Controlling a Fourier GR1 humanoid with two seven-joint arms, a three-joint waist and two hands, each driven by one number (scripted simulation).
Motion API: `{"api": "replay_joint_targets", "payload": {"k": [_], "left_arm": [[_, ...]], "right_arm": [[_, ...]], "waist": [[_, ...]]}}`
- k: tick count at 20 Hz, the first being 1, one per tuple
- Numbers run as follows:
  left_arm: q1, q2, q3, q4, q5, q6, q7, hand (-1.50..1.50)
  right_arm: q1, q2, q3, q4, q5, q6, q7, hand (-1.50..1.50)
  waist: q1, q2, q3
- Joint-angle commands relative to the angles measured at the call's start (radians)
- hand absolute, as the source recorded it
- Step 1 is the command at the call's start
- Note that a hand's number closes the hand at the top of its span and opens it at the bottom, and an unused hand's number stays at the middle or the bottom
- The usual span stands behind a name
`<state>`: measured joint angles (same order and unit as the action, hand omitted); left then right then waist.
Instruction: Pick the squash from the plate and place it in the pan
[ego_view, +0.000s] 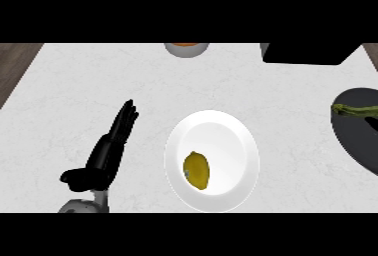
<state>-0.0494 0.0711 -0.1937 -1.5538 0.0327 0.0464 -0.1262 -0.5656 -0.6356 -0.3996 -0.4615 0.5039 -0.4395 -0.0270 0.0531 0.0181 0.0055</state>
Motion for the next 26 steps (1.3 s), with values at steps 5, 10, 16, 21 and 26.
{"api": "replay_joint_targets", "payload": {"k": [5, 10, 16, 21, 26], "left_arm": [[-0.025, -0.011, 0.006, -0.017, -0.018, 0.027, 0.027, 0.0], [-0.017, 0.011, 0.025, -0.044, 0.008, -0.001, 0.046, 0.0], [0.078, -0.016, -0.022, -0.066, -0.031, 0.024, 0.005, 0.0], [0.084, 0.019, 0.031, -0.083, 0.011, -0.008, 0.028, 0.0], [0.006, -0.022, 0.017, -0.029, -0.021, 0.014, 0.035, 0.0]], "right_arm": [[-0.094, -0.036, -0.117, 0.129, -0.113, 0.063, -0.23, -1.5], [-0.103, -0.021, -0.239, 0.109, -0.235, 0.014, -0.357, -1.5], [0.015, -0.057, -0.355, 0.139, -0.389, 0.24, -0.506, -1.5], [0.083, -0.09, -0.383, 0.106, -0.477, 0.492, -0.504, -1.5], [0.219, -0.037, -0.335, 0.013, -0.497, 0.601, -0.592, -1.5]], "waist": [[-0.009, -0.001, 0.001], [-0.02, -0.006, -0.001], [-0.042, -0.014, -0.002], [-0.055, -0.022, -0.005], [-0.063, -0.021, -0.006]]}}
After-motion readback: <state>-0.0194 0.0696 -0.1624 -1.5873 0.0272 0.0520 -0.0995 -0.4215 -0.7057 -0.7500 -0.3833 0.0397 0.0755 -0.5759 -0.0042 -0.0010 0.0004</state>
